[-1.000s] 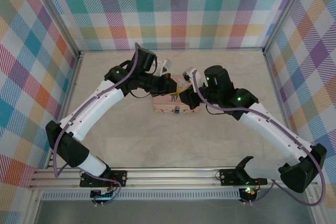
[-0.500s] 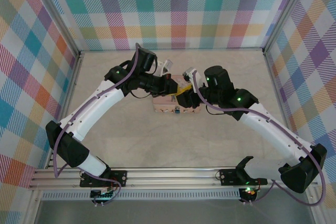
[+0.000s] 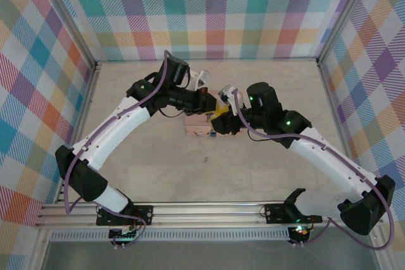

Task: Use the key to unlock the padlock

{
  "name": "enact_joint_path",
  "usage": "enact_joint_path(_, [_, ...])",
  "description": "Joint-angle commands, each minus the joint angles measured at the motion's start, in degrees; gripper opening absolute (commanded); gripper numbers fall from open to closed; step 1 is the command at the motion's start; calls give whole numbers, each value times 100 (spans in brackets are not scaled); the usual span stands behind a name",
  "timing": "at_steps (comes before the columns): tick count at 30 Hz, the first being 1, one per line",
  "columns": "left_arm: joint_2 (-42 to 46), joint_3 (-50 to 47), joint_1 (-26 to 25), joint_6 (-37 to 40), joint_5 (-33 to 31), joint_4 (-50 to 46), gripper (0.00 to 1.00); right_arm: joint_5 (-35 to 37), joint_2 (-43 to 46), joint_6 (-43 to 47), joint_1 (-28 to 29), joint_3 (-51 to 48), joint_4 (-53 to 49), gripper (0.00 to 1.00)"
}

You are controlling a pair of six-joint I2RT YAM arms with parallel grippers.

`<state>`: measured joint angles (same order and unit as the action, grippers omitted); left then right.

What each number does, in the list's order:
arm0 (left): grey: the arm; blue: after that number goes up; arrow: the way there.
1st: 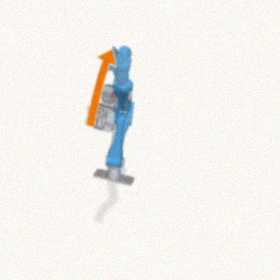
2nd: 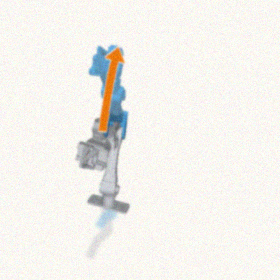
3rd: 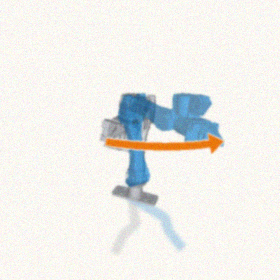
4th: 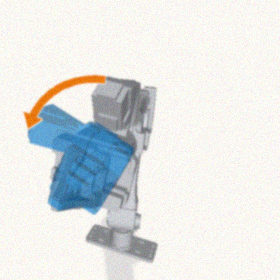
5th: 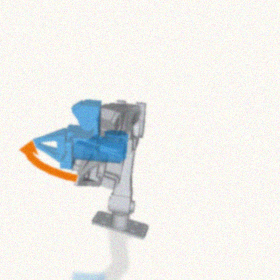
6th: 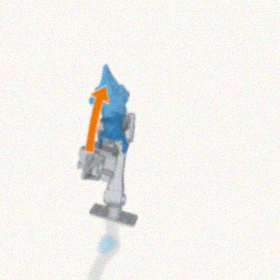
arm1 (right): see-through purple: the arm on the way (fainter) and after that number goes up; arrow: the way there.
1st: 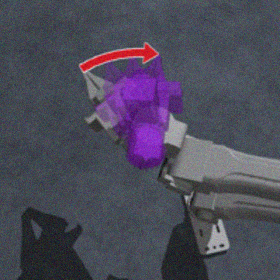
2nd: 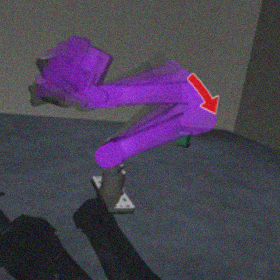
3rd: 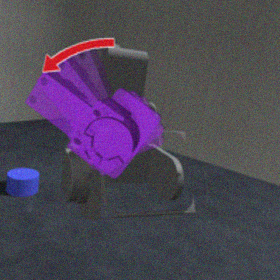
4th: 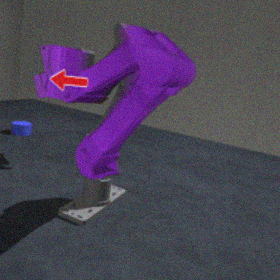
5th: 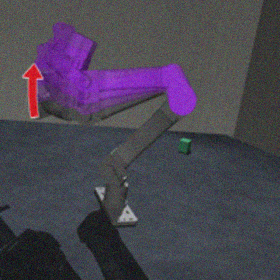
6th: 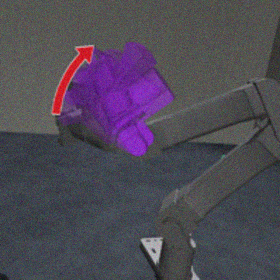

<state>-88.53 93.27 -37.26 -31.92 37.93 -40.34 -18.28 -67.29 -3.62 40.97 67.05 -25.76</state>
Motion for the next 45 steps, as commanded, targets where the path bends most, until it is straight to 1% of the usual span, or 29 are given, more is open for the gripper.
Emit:
enact_joint_path(1, [-51, 209, -71, -4, 150, 248, 0, -109, 107, 45, 68, 5, 101, 44])
enact_joint_path(3, [-36, 185, -71, 28, 96, 209, 0, 17, 69, 28, 69, 20, 45, 45])
enact_joint_path(6, [30, 78, -68, 141, -230, 40, 0, 64, 76, -31, 69, -85, 81, 45])
enact_joint_path(8, [144, -164, -37, 167, -523, 7, 15, 110, 172, -128, 69, -242, 140, 45])
enact_joint_path(11, [321, -505, -16, 335, -1060, -175, 24, 381, 314, -384, 68, -528, 117, 45])
enact_joint_path(14, [566, -1010, -8, 394, -1472, -189, 34, 607, 395, -793, 76, -801, -166, 45])
enact_joint_path(15, [654, -1178, -10, 374, -1570, -148, 36, 761, 409, -973, 77, -868, -307, 45])
enact_joint_path(18, [969, -1820, -19, 279, -1983, 30, 46, 1176, 307, -1647, 116, -963, -987, 42])
enact_joint_path(20, [1220, -2353, -19, 191, -2257, 207, 50, 1450, 165, -2042, 229, -983, -1549, 42])
enact_joint_path(23, [1513, -3039, -40, 82, -2458, 442, 53, 1559, -172, -2546, 393, -905, -2370, 43])
enact_joint_path(26, [1741, -3577, -63, 50, -2600, 561, 57, 1336, -392, -3036, 568, -966, -2717, 43])
enact_joint_path(30, [1999, -4114, -63, -54, -2902, 538, 58, 1006, -576, -3678, 875, -1261, -2532, 45])
enact_joint_path(37, [2164, -4691, -63, -250, -2940, 704, 59, 747, -1169, -4383, 1441, -1743, -2056, 47])
enact_joint_path(45, [2116, -4887, -70, -280, -2845, 808, 59, 632, -1529, -4799, 1529, -2028, -1547, 42])
